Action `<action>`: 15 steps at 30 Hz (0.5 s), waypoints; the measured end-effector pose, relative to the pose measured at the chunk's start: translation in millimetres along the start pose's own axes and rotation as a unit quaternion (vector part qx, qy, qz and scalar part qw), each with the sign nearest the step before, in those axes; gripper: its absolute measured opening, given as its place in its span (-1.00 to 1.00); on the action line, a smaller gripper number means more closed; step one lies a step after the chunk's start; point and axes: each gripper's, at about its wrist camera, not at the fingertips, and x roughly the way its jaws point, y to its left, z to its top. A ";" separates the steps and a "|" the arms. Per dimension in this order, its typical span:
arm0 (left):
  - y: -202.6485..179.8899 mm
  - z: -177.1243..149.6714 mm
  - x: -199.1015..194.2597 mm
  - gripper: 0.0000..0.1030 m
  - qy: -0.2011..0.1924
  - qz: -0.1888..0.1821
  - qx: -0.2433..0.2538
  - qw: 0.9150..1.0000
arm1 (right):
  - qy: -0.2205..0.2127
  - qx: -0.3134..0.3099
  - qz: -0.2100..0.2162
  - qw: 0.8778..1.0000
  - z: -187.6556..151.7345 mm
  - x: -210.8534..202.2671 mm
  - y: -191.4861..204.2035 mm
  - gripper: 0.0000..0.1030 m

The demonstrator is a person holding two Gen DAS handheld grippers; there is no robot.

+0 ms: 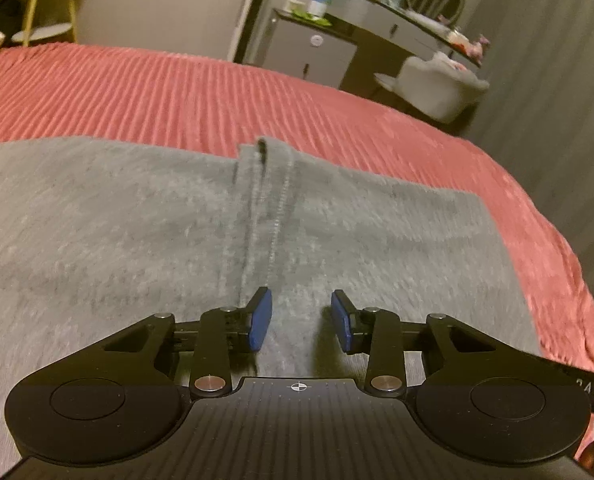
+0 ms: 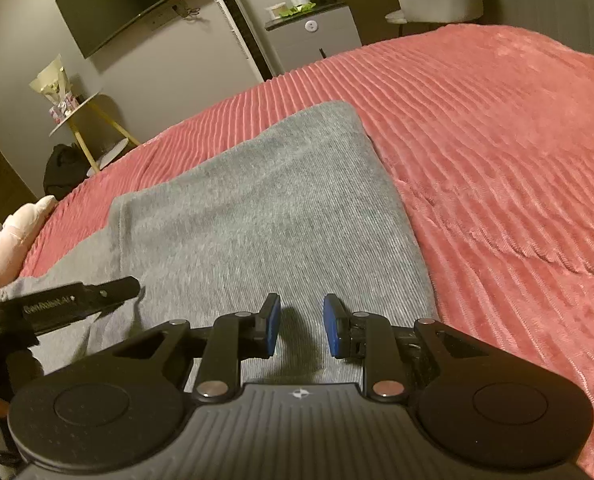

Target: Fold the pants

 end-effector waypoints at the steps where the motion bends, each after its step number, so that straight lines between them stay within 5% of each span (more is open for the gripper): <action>1: 0.8 -0.3 -1.8 -0.18 -0.001 -0.001 -0.002 1.000 | -0.001 -0.004 -0.002 1.000 -0.3 -1.4 1.3 -0.55; 8: -7.5 -3.7 -7.1 0.45 0.005 -0.029 0.008 1.000 | -0.003 -0.041 0.023 0.999 -5.2 -7.4 14.0 -0.53; 11: -10.3 -5.1 -5.2 0.46 0.004 -0.002 0.018 1.000 | 0.010 -0.038 0.008 0.999 -4.1 -0.8 13.3 -0.49; 12: -9.4 -4.0 -5.2 0.63 0.001 0.014 0.014 1.000 | 0.012 -0.034 0.009 0.999 -3.5 0.3 12.1 -0.49; 15: 10.1 1.2 -8.4 0.72 -0.009 0.077 -0.040 0.996 | 0.010 -0.031 0.009 0.999 -4.0 0.5 10.8 -0.49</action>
